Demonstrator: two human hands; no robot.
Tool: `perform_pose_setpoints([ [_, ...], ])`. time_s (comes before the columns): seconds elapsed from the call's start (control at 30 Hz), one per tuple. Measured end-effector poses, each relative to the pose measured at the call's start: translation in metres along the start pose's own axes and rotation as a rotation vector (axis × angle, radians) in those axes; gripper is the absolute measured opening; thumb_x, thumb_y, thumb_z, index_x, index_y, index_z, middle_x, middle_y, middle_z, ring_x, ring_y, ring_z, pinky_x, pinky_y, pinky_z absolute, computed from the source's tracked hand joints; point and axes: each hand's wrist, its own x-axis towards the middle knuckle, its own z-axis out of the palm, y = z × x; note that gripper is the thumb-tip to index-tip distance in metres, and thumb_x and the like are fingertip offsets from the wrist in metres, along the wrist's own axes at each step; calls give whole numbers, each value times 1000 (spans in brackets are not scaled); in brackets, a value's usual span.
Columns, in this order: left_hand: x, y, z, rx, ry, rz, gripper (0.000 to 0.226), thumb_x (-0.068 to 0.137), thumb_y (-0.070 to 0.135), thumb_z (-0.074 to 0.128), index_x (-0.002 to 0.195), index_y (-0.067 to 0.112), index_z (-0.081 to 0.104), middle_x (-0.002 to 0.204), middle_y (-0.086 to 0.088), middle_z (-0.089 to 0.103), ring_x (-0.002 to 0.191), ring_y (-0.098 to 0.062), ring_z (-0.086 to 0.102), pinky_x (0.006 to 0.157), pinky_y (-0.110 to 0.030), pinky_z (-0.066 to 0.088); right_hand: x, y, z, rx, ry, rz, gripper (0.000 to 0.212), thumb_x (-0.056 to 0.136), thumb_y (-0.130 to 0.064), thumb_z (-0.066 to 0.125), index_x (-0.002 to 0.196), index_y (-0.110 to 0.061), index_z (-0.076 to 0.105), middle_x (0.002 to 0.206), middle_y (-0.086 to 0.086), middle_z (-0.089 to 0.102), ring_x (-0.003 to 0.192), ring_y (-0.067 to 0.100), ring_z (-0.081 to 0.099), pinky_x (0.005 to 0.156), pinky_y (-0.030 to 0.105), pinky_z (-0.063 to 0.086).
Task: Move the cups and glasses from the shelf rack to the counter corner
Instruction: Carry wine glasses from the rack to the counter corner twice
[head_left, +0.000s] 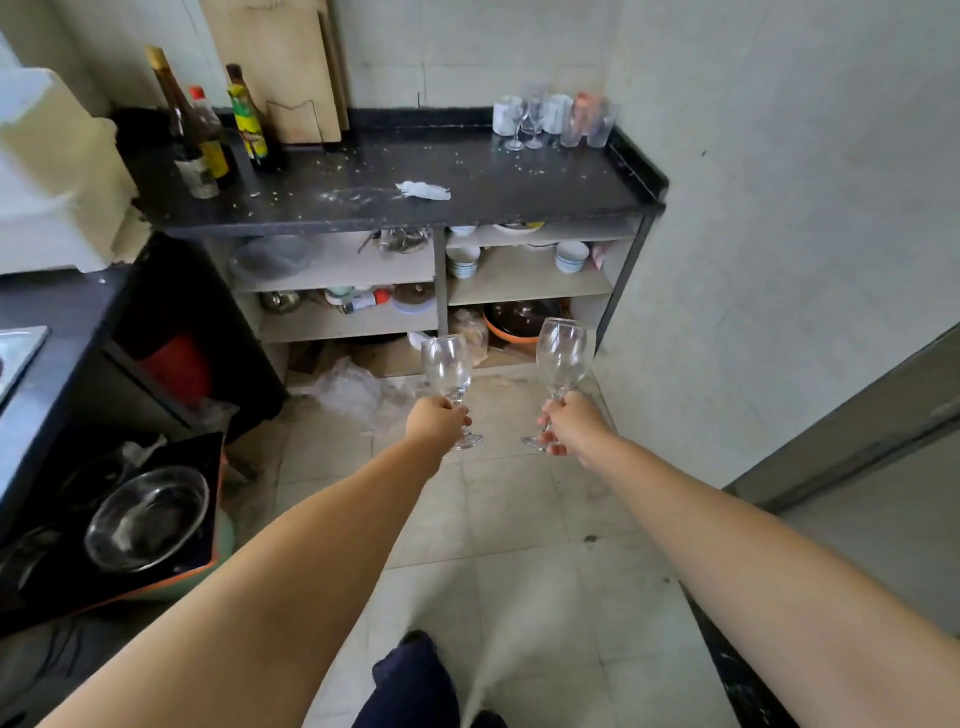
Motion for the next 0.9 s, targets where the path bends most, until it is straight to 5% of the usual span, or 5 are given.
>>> perform_pose_setpoints([
  [0.37, 170, 129, 56, 75, -49, 87, 26, 94, 10, 50, 69, 8, 55, 75, -3, 61, 55, -11, 47, 50, -22, 39, 165, -104, -66, 65, 106, 11, 26, 101, -12, 34, 78, -12, 45, 68, 4, 51, 50, 15, 48, 27, 11, 37],
  [0.57, 252, 204, 84, 133, -60, 111, 29, 93, 11, 50, 64, 9, 51, 60, -1, 51, 51, -13, 44, 46, -22, 36, 242, -159, -100, 76, 105, 7, 15, 101, -12, 36, 100, -6, 50, 72, 4, 52, 51, 16, 51, 29, 13, 40],
  [0.9, 395, 307, 167, 102, -40, 122, 36, 93, 10, 48, 58, 15, 54, 84, -7, 65, 55, -15, 49, 67, -29, 42, 412, -248, -179, 15, 107, -57, 17, 101, -15, 37, 102, -6, 51, 84, 9, 55, 56, 15, 54, 46, 25, 45],
])
